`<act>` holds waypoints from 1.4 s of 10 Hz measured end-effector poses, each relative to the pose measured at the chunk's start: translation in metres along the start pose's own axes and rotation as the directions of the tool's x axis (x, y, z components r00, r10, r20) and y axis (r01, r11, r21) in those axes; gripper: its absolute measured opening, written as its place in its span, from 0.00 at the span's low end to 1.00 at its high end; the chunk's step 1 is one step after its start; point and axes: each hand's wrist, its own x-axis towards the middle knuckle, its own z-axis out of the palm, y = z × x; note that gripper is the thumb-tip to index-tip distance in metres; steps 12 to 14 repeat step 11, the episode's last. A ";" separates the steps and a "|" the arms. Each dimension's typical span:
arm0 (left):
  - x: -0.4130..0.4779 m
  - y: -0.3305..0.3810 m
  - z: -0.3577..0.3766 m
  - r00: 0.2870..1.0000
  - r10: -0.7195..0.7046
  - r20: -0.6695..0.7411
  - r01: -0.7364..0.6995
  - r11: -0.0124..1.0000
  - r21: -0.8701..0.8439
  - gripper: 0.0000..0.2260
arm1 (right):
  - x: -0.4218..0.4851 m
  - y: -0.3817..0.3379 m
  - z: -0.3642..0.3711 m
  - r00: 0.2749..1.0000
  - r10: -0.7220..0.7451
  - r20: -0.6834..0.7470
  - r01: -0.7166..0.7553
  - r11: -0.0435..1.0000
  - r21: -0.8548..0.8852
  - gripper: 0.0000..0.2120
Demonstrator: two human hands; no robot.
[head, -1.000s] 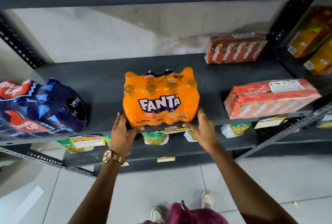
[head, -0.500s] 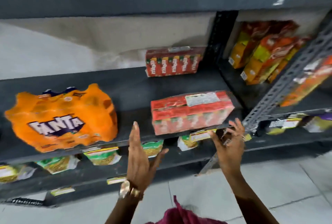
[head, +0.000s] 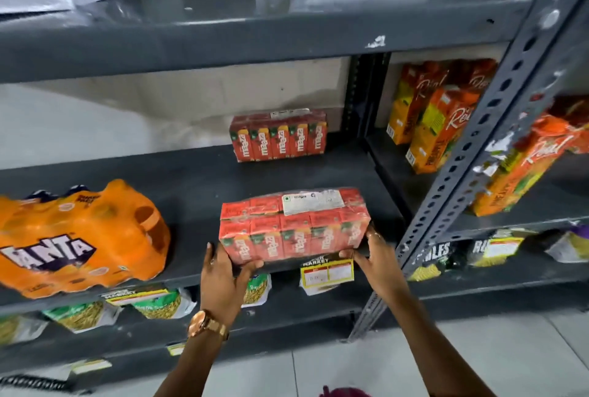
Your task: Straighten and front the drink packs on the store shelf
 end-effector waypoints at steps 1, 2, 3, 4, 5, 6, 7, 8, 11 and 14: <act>0.000 0.004 -0.002 0.999 0.029 0.015 -0.030 0.999 0.019 0.24 | -0.001 0.002 -0.005 1.000 -0.028 0.002 0.028 0.999 -0.039 0.21; -0.003 -0.002 0.000 1.000 0.020 0.015 -0.020 1.000 -0.003 0.26 | -0.001 0.003 -0.006 0.999 -0.046 0.010 0.047 0.997 -0.058 0.21; -0.005 -0.005 0.000 0.999 -0.012 0.034 0.012 1.000 -0.002 0.28 | -0.002 0.003 -0.009 0.998 -0.044 0.037 0.046 0.997 -0.062 0.22; -0.005 -0.008 0.000 0.997 -0.051 0.058 0.050 0.999 0.012 0.26 | -0.002 0.005 -0.009 0.998 -0.049 0.037 0.051 0.996 -0.070 0.22; -0.006 -0.008 0.000 0.997 -0.066 0.051 0.062 0.995 0.078 0.26 | -0.003 0.006 -0.008 0.999 -0.027 0.042 0.029 0.997 -0.069 0.21; -0.006 -0.009 0.001 0.998 -0.055 0.035 0.051 0.991 0.122 0.27 | -0.002 0.008 -0.006 1.000 -0.008 0.018 0.009 0.998 -0.059 0.19; -0.007 -0.009 0.000 0.997 -0.061 0.050 0.055 0.990 0.128 0.26 | -0.003 0.009 -0.004 1.000 0.013 0.007 -0.013 0.998 -0.062 0.18; -0.005 -0.009 -0.001 0.997 -0.049 0.063 0.038 0.986 0.159 0.26 | -0.003 0.008 -0.003 1.000 0.023 -0.008 -0.024 0.997 -0.077 0.19; -0.002 -0.019 -0.030 0.961 0.079 0.267 -0.157 0.946 0.284 0.42 | -0.035 -0.046 -0.015 0.981 0.184 -0.069 -0.178 0.980 0.085 0.29; -0.002 -0.019 -0.030 0.961 0.079 0.267 -0.157 0.946 0.284 0.42 | -0.035 -0.046 -0.015 0.981 0.184 -0.069 -0.178 0.980 0.085 0.29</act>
